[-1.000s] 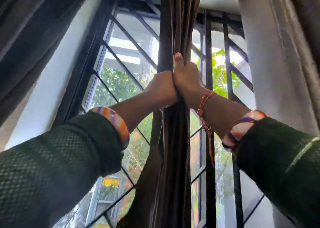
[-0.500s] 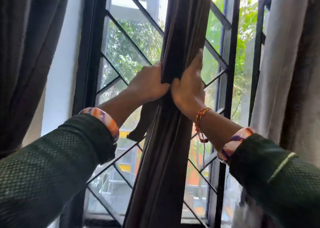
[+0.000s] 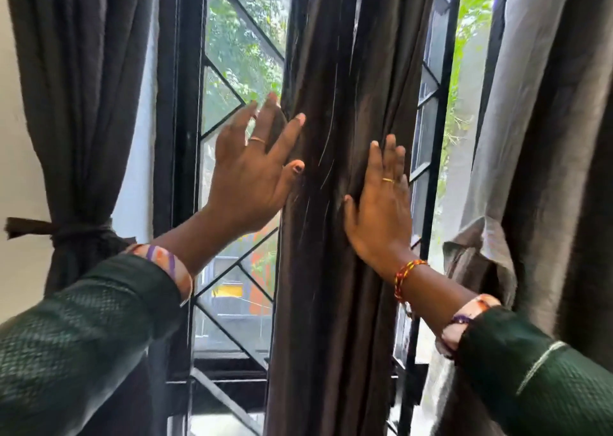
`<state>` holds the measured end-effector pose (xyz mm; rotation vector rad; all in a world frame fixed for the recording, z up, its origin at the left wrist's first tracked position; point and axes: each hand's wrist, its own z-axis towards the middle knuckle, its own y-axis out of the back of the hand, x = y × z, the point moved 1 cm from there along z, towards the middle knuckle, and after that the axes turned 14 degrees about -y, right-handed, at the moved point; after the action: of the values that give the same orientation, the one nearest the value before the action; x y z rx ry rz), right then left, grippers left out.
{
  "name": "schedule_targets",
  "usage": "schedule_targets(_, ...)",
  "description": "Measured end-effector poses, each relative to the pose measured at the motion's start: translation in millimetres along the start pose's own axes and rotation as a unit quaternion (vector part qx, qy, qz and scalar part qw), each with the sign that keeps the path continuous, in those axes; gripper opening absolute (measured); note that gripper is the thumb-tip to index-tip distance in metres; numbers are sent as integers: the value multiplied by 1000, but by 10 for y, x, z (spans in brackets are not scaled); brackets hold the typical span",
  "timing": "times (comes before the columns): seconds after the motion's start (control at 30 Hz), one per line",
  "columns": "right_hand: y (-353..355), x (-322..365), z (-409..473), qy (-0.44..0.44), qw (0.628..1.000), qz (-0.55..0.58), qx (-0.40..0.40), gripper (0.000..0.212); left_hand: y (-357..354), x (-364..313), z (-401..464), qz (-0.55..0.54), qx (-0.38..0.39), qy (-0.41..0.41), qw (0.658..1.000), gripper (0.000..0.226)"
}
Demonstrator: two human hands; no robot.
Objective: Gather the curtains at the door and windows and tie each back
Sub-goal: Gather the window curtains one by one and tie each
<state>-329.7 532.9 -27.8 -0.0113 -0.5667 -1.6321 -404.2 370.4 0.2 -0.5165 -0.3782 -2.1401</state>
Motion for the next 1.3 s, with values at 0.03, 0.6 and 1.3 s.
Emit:
schedule_targets(0.03, -6, -16, -73, -6, 1000, -8, 3, 77, 13, -47, -46, 6, 4, 13, 1000, 56)
schedule_targets(0.6, 67, -74, -869, -132, 962, 239, 20, 60, 52, -1116, -465, -374, 18, 195, 907, 64)
schedule_targets(1.3, -140, -82, -1365, 60, 975, -215, -18, 76, 122, -1027, -703, -489, -72, 148, 857, 45)
